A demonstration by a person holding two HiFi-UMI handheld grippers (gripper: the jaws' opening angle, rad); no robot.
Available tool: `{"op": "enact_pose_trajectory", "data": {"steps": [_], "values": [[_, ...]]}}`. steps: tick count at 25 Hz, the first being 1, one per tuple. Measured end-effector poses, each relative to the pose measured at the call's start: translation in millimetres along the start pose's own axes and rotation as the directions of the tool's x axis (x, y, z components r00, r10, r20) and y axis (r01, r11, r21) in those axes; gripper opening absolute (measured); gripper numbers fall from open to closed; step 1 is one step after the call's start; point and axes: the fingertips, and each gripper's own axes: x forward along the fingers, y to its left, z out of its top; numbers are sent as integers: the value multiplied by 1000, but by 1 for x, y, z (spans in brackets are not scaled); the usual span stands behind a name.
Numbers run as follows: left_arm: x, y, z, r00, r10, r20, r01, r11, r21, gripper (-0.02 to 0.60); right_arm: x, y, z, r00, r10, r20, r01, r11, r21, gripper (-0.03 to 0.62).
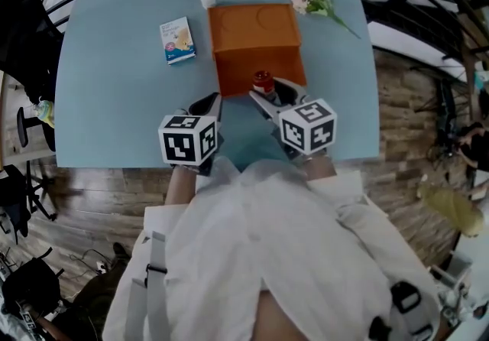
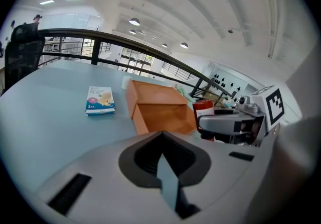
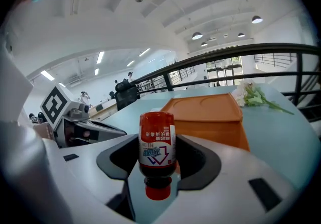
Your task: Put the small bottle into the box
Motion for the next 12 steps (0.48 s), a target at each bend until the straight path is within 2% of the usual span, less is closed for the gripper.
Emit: {"op": "enact_pose_trajectory", "data": {"steps": [5, 12], "values": [[6, 3, -1, 1000, -7, 1, 7, 1000, -16, 5, 3, -3, 4, 999, 24, -32, -26, 997, -79, 218], [16, 6, 7, 1000, -8, 4, 9, 1000, -24, 5, 1, -27, 16, 996, -4, -90, -15, 977, -211, 218]]}}
